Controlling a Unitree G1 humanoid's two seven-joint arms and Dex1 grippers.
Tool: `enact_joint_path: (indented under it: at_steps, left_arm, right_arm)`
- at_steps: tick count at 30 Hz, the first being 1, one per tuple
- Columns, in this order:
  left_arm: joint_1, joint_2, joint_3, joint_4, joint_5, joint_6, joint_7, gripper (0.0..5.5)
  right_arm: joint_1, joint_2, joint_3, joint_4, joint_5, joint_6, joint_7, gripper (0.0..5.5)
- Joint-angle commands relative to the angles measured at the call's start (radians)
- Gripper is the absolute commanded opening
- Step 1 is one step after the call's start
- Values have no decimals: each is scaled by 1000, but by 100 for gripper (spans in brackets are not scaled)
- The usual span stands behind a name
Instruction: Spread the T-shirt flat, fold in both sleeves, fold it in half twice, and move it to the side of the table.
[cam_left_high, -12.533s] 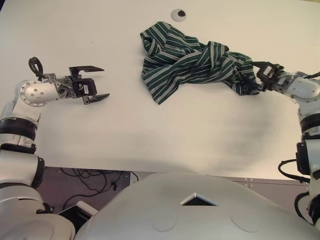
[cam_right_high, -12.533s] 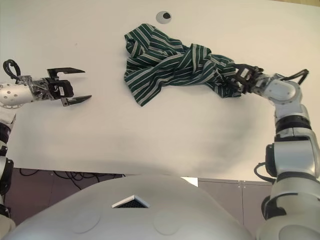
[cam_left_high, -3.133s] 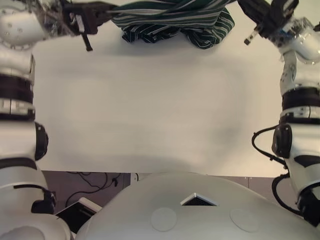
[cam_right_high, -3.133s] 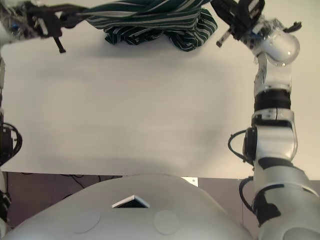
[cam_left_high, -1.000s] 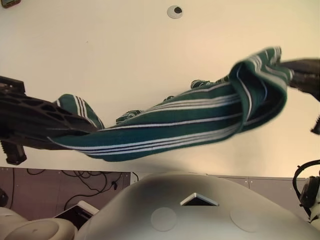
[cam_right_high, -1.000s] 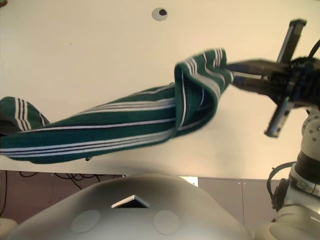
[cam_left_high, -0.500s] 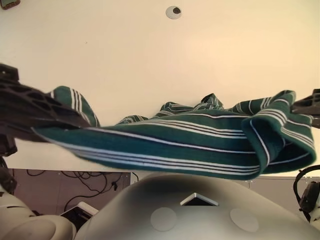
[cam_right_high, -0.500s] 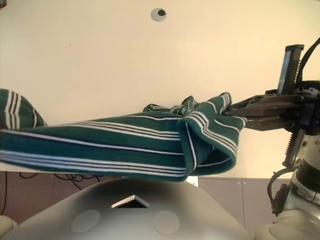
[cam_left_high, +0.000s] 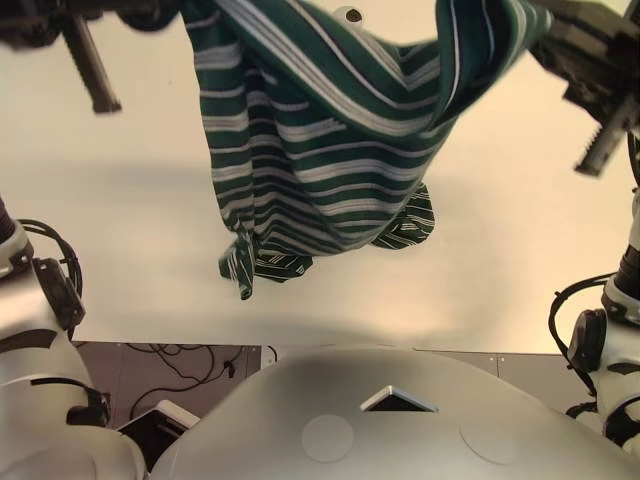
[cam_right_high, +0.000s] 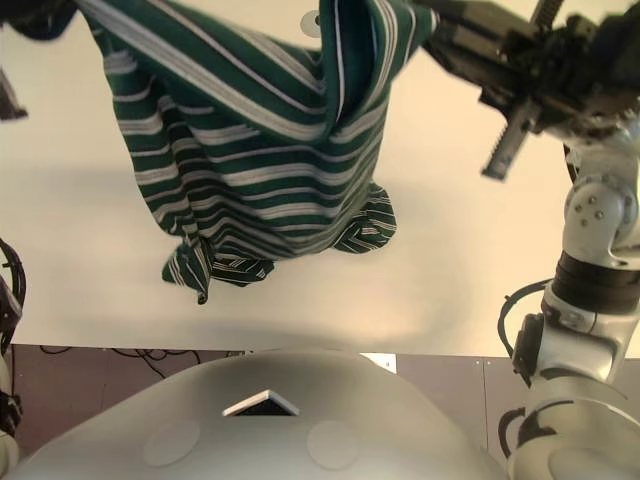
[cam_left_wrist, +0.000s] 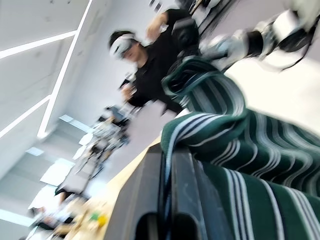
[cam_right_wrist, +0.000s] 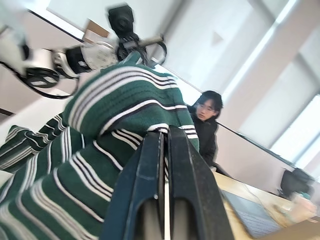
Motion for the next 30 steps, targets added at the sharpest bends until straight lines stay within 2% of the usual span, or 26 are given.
enact_joint_path:
  at_steps: [1,5,9,13,16,19,22,26,30]
  left_arm:
    - [-18,-14,-65,152,290,-238,91,0]
    - [-67,-27,-183,384,657,-534,275,0]
    - [-190,-61,-322,687,980,-697,532,0]
    - [-304,-129,-514,1016,1288,-701,890,0]
    - [-366,-192,-634,1204,1445,-581,1146,0]
    - [-401,-240,-702,1334,1508,-476,1290,0]
    - [-403,-268,-704,1402,1487,-411,1331,0]
    - [-409,-288,-652,1439,1417,-300,1384,63]
    - [-414,-294,-654,1446,1402,-259,1434,117]
  right_arm:
    - [-126,41,77,158,-175,-36,-109,3]
    - [-218,79,159,339,-364,-75,-224,3]
    - [-318,129,248,585,-561,-110,-369,3]
    - [-421,207,330,887,-735,-162,-549,3]
    - [-507,267,406,1151,-874,-217,-725,3]
    - [-570,347,416,1327,-902,-240,-805,3]
    - [-616,407,404,1435,-909,-229,-873,3]
    - [-661,441,364,1526,-888,-197,-938,65]
    - [-677,443,336,1551,-882,-199,-949,125]
